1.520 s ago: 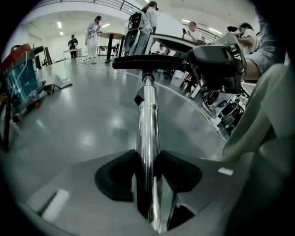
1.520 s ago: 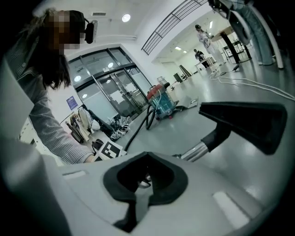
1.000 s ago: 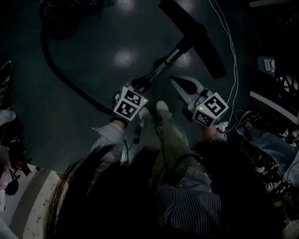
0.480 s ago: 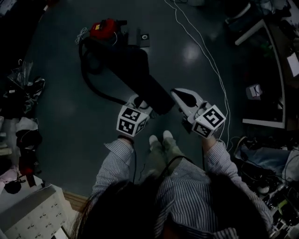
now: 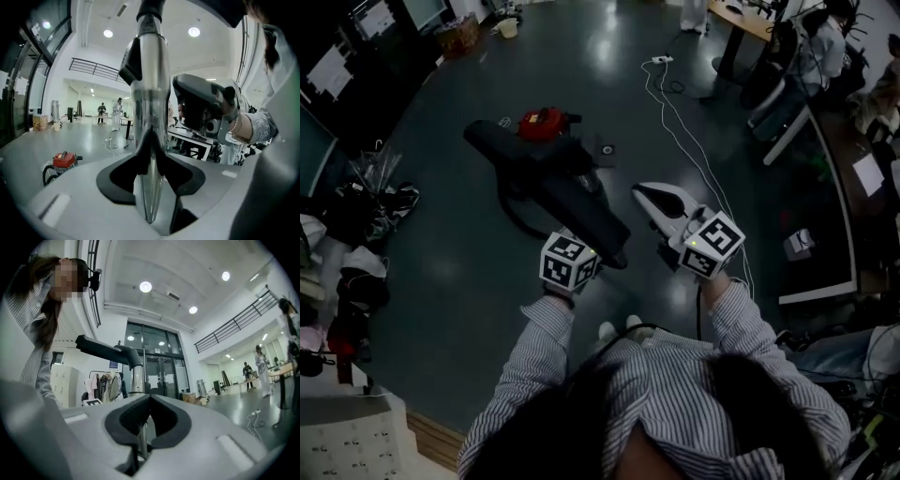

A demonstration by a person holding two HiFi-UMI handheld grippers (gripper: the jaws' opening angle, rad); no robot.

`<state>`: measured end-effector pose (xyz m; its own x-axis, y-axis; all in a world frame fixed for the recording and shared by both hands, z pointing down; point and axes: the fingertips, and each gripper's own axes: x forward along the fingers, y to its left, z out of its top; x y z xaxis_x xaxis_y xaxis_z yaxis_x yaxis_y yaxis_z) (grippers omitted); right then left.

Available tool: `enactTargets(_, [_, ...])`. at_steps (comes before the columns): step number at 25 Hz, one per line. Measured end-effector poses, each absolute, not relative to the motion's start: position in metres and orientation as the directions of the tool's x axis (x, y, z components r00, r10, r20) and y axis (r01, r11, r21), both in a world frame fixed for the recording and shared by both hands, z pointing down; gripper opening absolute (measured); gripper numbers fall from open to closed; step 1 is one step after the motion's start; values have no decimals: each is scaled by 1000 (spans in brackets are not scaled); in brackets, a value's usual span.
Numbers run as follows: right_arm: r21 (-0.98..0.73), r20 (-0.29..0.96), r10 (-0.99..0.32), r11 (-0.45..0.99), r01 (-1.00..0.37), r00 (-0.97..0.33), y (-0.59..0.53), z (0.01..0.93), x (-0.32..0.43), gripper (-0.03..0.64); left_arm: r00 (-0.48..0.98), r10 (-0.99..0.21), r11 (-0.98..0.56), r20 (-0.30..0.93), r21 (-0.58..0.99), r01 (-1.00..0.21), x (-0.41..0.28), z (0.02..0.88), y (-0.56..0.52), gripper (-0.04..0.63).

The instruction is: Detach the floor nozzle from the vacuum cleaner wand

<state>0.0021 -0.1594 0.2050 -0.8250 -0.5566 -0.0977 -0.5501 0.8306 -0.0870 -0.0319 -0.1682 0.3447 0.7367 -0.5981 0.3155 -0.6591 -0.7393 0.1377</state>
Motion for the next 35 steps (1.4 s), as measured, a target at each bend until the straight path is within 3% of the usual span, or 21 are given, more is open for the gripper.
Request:
enactTargets(2, [-11, -118, -521, 852, -523, -845, -150, 179, -2, 24, 744, -603, -743, 288, 137, -655, -27, 333, -160, 179])
enactTargets(3, [26, -128, -495, 865, -502, -859, -145, 164, -4, 137, 748, -602, -747, 280, 134, -652, -24, 329, -155, 179])
enactTargets(5, [90, -144, -430, 891, -445, -891, -132, 131, -13, 203, 757, -593, -759, 275, 122, -639, -19, 324, -145, 179])
enactTargets(11, [253, -76, -366, 893, -373, -927, -122, 88, -43, 219, 787, -541, -808, 298, 79, -585, -4, 323, -117, 181])
enactTargets(16, [234, -20, -316, 921, -312, -949, -110, 81, -60, 219, 803, -498, -835, 326, 69, -546, 6, 328, -101, 181])
enactTargets(20, [234, 41, -346, 915, -327, -937, -106, 88, -61, 176, 817, -483, -842, 315, 89, -533, 14, 333, -92, 183])
enactTargets(29, [133, 48, -339, 935, -330, -940, -117, 94, -62, 169, 830, -467, -845, 304, 122, -521, 3, 338, -90, 181])
enactTargets(35, [169, 52, -311, 939, -299, -949, -110, 92, -62, 169, 850, -441, -865, 289, 117, -489, 4, 337, -87, 181])
